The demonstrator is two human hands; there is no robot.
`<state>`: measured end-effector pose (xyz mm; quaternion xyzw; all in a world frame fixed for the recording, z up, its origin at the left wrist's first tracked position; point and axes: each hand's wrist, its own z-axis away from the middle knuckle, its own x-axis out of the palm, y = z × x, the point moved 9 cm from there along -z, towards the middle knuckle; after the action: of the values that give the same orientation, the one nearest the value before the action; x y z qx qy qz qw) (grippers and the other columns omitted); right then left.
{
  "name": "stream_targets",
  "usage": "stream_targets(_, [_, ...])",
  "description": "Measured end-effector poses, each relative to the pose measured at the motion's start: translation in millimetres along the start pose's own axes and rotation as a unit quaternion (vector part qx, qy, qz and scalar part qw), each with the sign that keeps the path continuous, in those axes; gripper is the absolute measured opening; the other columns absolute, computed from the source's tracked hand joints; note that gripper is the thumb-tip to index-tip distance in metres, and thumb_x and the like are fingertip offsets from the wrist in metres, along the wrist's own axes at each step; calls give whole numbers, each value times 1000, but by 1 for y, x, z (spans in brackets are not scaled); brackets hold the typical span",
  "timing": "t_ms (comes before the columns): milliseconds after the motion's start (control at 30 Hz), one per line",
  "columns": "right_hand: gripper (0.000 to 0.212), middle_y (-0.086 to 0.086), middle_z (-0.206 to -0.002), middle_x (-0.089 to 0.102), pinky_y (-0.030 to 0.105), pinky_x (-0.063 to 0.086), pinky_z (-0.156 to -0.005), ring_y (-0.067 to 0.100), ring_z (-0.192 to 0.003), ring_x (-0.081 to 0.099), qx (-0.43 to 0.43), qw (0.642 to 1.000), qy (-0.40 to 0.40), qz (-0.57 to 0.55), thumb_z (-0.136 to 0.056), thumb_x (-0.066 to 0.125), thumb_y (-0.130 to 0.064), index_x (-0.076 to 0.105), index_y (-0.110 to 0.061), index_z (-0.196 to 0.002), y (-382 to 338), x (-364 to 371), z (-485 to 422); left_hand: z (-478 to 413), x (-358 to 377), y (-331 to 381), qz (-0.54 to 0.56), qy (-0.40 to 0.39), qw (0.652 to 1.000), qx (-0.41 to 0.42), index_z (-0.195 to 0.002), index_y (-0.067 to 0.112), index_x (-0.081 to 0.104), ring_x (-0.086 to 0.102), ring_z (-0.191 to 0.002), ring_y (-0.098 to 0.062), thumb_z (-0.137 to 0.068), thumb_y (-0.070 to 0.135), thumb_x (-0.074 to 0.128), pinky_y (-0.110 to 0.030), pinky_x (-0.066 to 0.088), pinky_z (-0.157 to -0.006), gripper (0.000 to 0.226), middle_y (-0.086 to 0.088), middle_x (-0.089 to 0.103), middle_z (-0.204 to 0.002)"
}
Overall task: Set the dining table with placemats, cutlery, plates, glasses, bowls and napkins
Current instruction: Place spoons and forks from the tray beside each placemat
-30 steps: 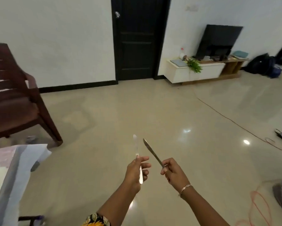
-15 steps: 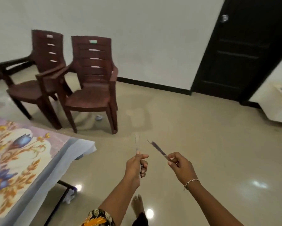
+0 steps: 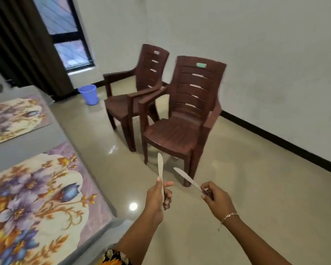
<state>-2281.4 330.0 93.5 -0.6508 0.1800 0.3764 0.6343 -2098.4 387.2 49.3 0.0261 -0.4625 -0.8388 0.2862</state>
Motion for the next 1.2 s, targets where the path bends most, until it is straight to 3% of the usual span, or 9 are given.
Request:
stream_targets(200, [15, -10, -79, 56, 7, 37, -61, 12, -77, 53, -106, 988, -109, 17, -83, 60, -3, 58, -15, -93, -36, 42, -138, -66, -33, 50, 88, 133, 986, 42, -94, 6, 63, 30, -38, -8, -102, 37, 31, -17, 24, -37, 45, -1, 46, -49])
stream_targets(333, [16, -4, -93, 60, 22, 40, -75, 13, -86, 56, -186, 961, -195, 54, -85, 58, -6, 58, -18, -95, -81, 69, -215, -93, -52, 82, 153, 230, 959, 60, -94, 4, 62, 30, -34, -7, -103, 34, 30, -14, 23, -34, 45, 0, 45, -47])
stream_targets(500, [16, -2, -88, 60, 27, 40, -72, 20, -83, 57, -283, 922, -254, 76, -82, 61, -6, 59, -14, -96, -144, 107, -268, -105, -82, 111, 234, 312, 916, 92, -96, 2, 61, 29, -30, -6, -103, 33, 30, -12, 22, -34, 44, 2, 44, -43])
stream_targets(667, [21, -3, -87, 60, 28, 43, -78, 20, -88, 60, -345, 876, -326, 85, -82, 62, -5, 61, -14, -101, -205, 170, -285, -99, -132, 124, 284, 398, 864, 116, -100, 1, 60, 29, -29, -5, -103, 32, 29, -12, 21, -32, 44, 2, 43, -42])
stream_targets(800, [21, -3, -84, 57, 23, 38, -71, 21, -88, 61, -405, 834, -361, 94, -81, 61, -1, 60, -12, -100, -259, 232, -285, -96, -182, 127, 328, 458, 818, 116, -97, 3, 61, 28, -28, -4, -103, 35, 27, -11, 19, -33, 47, -1, 38, -49])
stream_targets(1033, [20, 13, -100, 64, 24, 35, -72, 30, -94, 60, -490, 760, -414, 106, -84, 56, -2, 61, -3, -103, -353, 334, -262, -93, -269, 129, 395, 515, 749, 133, -92, 3, 65, 26, -32, -5, -102, 32, 32, -14, 19, -34, 45, 1, 37, -46])
stream_targets(1133, [22, 13, -98, 65, 26, 36, -71, 28, -90, 59, -511, 732, -438, 108, -87, 47, -11, 61, -3, -101, -384, 371, -245, -81, -297, 134, 401, 535, 729, 147, -95, 0, 64, 29, -33, -7, -102, 26, 34, -15, 20, -34, 40, 0, 41, -43])
stream_targets(1200, [16, 12, -96, 65, 24, 37, -69, 23, -84, 57, -519, 715, -454, 112, -88, 49, -6, 61, -2, -98, -398, 392, -233, -74, -310, 131, 411, 553, 710, 144, -95, 0, 63, 29, -34, -9, -101, 23, 35, -15, 21, -34, 36, -2, 41, -45])
